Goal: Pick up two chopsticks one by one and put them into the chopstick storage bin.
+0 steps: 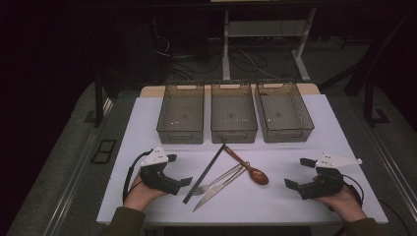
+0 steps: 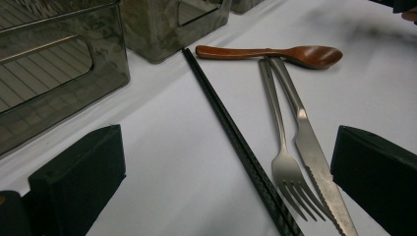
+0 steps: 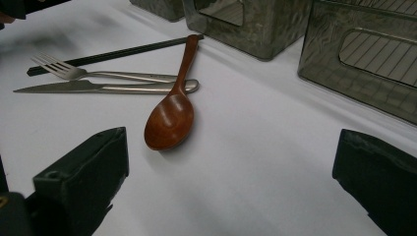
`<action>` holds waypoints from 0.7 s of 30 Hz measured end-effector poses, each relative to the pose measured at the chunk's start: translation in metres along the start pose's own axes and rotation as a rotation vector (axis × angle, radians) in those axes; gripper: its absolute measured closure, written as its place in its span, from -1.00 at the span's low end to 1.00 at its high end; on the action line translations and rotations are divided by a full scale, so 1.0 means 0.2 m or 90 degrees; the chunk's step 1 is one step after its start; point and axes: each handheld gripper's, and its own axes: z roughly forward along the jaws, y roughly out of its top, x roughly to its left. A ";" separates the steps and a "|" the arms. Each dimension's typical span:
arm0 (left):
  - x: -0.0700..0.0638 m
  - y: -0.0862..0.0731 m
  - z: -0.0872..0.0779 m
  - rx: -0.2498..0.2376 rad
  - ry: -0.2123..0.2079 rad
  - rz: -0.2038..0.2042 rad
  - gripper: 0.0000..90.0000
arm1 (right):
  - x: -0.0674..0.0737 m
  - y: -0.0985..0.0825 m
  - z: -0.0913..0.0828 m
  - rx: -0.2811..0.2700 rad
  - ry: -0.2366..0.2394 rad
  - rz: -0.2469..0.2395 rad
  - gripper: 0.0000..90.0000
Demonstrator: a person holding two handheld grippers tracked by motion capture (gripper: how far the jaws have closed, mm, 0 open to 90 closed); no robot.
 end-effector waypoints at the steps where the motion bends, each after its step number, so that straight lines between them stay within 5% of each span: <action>1: 0.00 0.00 0.00 -0.001 -0.001 -0.001 -1.00 | 0.00 0.00 0.00 0.000 0.001 0.000 -1.00; 21: -0.04 0.07 0.03 -0.019 -0.012 -0.006 -0.97 | 0.01 0.00 0.01 -0.001 0.003 -0.007 -1.00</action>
